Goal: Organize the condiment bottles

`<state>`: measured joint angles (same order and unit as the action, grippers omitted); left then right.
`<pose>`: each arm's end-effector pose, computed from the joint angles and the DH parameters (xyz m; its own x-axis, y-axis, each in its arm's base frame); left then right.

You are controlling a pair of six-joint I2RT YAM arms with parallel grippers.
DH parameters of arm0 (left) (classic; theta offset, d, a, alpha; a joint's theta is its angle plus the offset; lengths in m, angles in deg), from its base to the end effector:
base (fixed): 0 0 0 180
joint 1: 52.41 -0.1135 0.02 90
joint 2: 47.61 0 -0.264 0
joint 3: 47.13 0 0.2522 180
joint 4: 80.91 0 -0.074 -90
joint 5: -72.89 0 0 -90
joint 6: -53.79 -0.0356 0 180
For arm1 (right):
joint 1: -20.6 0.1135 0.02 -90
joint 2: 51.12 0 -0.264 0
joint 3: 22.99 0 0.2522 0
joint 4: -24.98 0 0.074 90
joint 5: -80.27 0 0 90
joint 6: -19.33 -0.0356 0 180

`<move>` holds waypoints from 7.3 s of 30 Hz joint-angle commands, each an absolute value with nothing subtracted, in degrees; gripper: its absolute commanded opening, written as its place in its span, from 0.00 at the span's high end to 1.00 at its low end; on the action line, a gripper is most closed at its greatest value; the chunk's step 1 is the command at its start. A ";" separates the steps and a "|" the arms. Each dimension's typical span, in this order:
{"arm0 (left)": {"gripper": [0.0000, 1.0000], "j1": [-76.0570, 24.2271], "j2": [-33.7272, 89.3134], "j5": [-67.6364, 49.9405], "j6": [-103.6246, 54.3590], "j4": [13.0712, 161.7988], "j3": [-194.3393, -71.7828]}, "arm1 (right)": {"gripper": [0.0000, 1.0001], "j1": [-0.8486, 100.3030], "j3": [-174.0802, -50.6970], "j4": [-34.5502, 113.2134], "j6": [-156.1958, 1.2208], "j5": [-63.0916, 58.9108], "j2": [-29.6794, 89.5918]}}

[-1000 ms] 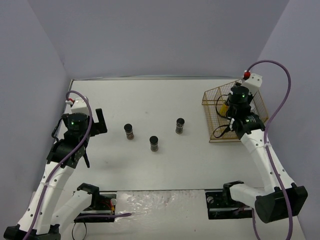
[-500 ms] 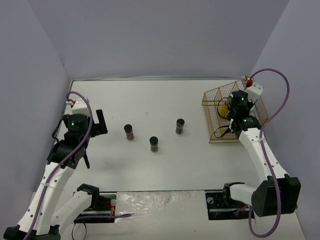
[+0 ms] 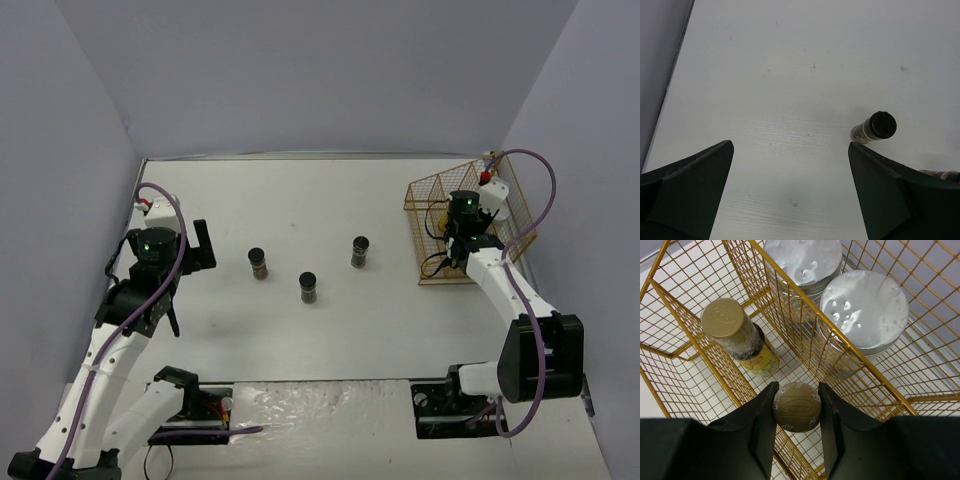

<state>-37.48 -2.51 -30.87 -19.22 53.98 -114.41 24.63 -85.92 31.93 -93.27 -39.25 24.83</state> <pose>0.1637 -0.0349 0.3534 -0.3713 -0.1947 -0.9079 -0.0731 0.9809 -0.1805 0.3008 0.0036 0.2769 -0.1605 0.3239 -0.9324 0.5009 0.8406 0.2058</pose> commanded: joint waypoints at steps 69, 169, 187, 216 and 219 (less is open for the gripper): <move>0.03 -37.56 -1.26 -30.78 -19.07 56.64 -116.26 | 0.73 51.41 -98.26 35.98 -78.15 -15.69 38.08; 0.03 -37.91 -0.59 -30.73 -18.81 55.98 -116.53 | 0.57 75.00 -93.21 29.18 -70.23 -10.91 39.99; 0.03 -37.91 -0.92 -30.50 -18.72 56.06 -116.44 | 0.95 65.17 -92.75 35.49 -77.80 -24.38 23.51; 0.03 -37.91 -1.23 -30.14 -18.63 56.15 -116.44 | 0.97 35.97 -99.89 46.72 -92.77 -36.08 25.38; 0.03 -37.91 -1.29 -30.29 -18.63 56.09 -116.44 | 0.97 34.42 -98.66 44.60 -93.79 -34.99 27.33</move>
<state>-37.54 -0.72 -30.21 -19.09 53.87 -114.41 36.01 -98.15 50.44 -91.58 -34.50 25.39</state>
